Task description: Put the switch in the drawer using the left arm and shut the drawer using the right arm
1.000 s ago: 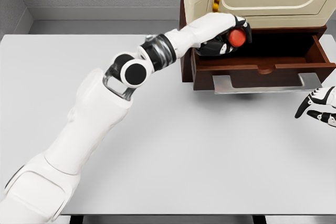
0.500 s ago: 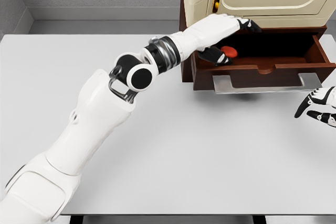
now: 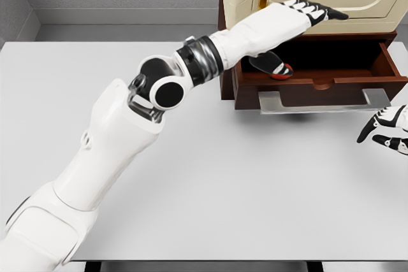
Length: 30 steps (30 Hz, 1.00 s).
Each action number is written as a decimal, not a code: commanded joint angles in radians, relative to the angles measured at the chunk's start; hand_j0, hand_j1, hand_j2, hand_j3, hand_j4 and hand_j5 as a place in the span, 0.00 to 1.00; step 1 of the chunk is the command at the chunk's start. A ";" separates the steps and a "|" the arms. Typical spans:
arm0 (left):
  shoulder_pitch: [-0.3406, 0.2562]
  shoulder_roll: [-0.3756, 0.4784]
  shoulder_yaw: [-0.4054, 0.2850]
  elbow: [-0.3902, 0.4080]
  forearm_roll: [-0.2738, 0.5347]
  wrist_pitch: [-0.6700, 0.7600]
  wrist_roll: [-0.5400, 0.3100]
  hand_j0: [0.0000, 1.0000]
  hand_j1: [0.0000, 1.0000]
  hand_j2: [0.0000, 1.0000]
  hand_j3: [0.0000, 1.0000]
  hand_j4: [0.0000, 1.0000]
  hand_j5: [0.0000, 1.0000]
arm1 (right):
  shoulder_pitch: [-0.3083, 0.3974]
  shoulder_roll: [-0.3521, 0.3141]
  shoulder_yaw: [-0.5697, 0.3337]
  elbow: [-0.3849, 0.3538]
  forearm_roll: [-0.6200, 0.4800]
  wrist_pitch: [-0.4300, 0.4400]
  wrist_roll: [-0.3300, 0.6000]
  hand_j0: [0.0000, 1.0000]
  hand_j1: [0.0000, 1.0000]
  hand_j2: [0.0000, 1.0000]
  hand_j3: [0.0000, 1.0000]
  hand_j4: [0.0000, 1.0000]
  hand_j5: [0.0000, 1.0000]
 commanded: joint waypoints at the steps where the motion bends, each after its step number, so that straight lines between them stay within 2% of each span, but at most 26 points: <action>1: 0.003 0.000 0.008 -0.024 0.029 -0.079 -0.001 1.00 1.00 1.00 1.00 1.00 1.00 | 0.000 -0.001 0.004 0.000 -0.008 0.003 0.000 0.49 0.49 0.49 0.49 0.49 0.49; 2: 0.005 0.000 0.008 -0.026 0.128 -0.078 -0.001 1.00 1.00 1.00 1.00 1.00 1.00 | -0.002 -0.001 0.004 0.000 -0.008 0.003 0.000 0.49 0.49 0.49 0.49 0.49 0.49; 3: 0.003 0.000 0.005 -0.026 0.276 -0.072 -0.006 1.00 1.00 1.00 1.00 1.00 1.00 | -0.002 -0.001 0.004 0.000 -0.008 0.003 0.000 0.49 0.49 0.49 0.49 0.49 0.49; 5: 0.003 0.028 0.006 -0.033 0.446 -0.018 -0.035 1.00 1.00 1.00 1.00 1.00 1.00 | -0.002 -0.001 0.004 0.000 -0.008 0.003 0.000 0.49 0.49 0.49 0.49 0.49 0.49; 8: 0.000 0.106 0.006 -0.061 0.673 0.181 -0.050 1.00 1.00 1.00 1.00 1.00 1.00 | -0.002 -0.001 0.004 0.000 -0.008 0.003 0.000 0.50 0.50 0.50 0.50 0.50 0.50; 9: 0.000 0.134 0.005 -0.078 0.773 0.241 -0.050 1.00 1.00 1.00 1.00 1.00 1.00 | 0.000 -0.001 0.004 0.000 -0.008 0.003 0.000 0.50 0.50 0.50 0.50 0.50 0.50; 12: -0.006 0.192 0.005 -0.150 0.993 0.459 -0.052 1.00 1.00 1.00 1.00 1.00 1.00 | 0.000 -0.001 0.004 0.000 -0.008 0.003 0.000 0.50 0.50 0.50 0.50 0.50 0.50; 13: -0.005 0.195 0.003 -0.152 1.096 0.487 -0.062 1.00 1.00 1.00 1.00 1.00 1.00 | 0.000 -0.001 0.004 0.000 -0.008 0.003 0.000 0.50 0.50 0.50 0.50 0.50 0.50; 14: -0.009 0.209 0.003 -0.155 1.219 0.591 -0.073 1.00 1.00 1.00 1.00 1.00 1.00 | 0.000 -0.001 0.004 0.000 -0.008 0.003 0.000 0.50 0.50 0.50 0.50 0.50 0.50; 19: -0.025 0.241 0.006 -0.156 1.218 0.763 -0.069 1.00 1.00 1.00 1.00 1.00 1.00 | -0.002 -0.001 0.011 0.000 -0.006 0.003 0.000 0.50 0.50 0.50 0.50 0.50 0.50; 23: -0.034 0.246 0.006 -0.149 1.183 0.763 -0.064 1.00 1.00 1.00 1.00 1.00 1.00 | -0.002 -0.001 0.011 0.000 -0.006 0.003 0.000 0.50 0.50 0.50 0.50 0.50 0.50; 26: -0.041 0.246 0.009 -0.141 1.104 0.763 -0.064 1.00 1.00 1.00 1.00 1.00 1.00 | -0.002 -0.001 0.011 0.000 -0.006 0.003 0.000 0.50 0.50 0.50 0.50 0.50 0.50; 28: -0.043 0.244 0.009 -0.110 1.063 0.763 -0.064 1.00 1.00 1.00 1.00 1.00 1.00 | -0.002 -0.001 0.011 0.000 -0.006 0.003 0.000 0.50 0.50 0.50 0.50 0.50 0.50; 30: -0.048 0.233 0.008 -0.073 1.060 0.763 -0.064 1.00 1.00 1.00 1.00 1.00 1.00 | -0.002 -0.001 0.012 0.000 -0.008 0.003 0.000 0.50 0.50 0.50 0.50 0.50 0.50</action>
